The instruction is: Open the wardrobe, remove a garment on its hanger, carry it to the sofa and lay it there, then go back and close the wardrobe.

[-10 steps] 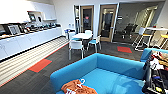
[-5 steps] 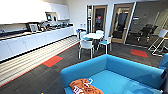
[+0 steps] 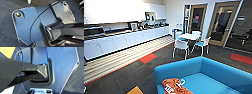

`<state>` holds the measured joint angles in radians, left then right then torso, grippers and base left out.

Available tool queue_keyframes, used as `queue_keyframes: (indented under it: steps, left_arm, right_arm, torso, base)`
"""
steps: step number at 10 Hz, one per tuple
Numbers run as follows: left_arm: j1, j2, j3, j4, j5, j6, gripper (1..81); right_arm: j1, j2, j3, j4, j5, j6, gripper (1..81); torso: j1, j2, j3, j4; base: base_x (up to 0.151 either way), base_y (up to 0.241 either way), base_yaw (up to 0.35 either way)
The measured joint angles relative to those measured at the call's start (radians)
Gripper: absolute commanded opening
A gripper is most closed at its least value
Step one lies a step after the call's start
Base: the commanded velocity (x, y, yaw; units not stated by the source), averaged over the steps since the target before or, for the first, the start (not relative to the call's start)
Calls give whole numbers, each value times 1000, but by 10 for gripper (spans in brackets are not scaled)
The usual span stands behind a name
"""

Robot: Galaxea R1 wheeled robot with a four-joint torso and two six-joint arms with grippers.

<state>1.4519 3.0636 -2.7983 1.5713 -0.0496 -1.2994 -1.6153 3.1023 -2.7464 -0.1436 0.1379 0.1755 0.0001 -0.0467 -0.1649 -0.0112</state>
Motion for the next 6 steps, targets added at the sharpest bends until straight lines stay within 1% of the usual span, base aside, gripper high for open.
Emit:
queue_keyframes:
  steps: [3,6]
  left_arm:
    - [0,9,0,0,28,20,811]
    - [1,18,0,0,30,24,811]
  right_arm:
    - [0,-1,0,0,1,0,811]
    - [-1,-2,0,0,1,0,811]
  torso:
    - [0,0,0,0]
    - [0,0,0,0]
  base:
    - [0,0,328]
    - [0,0,328]
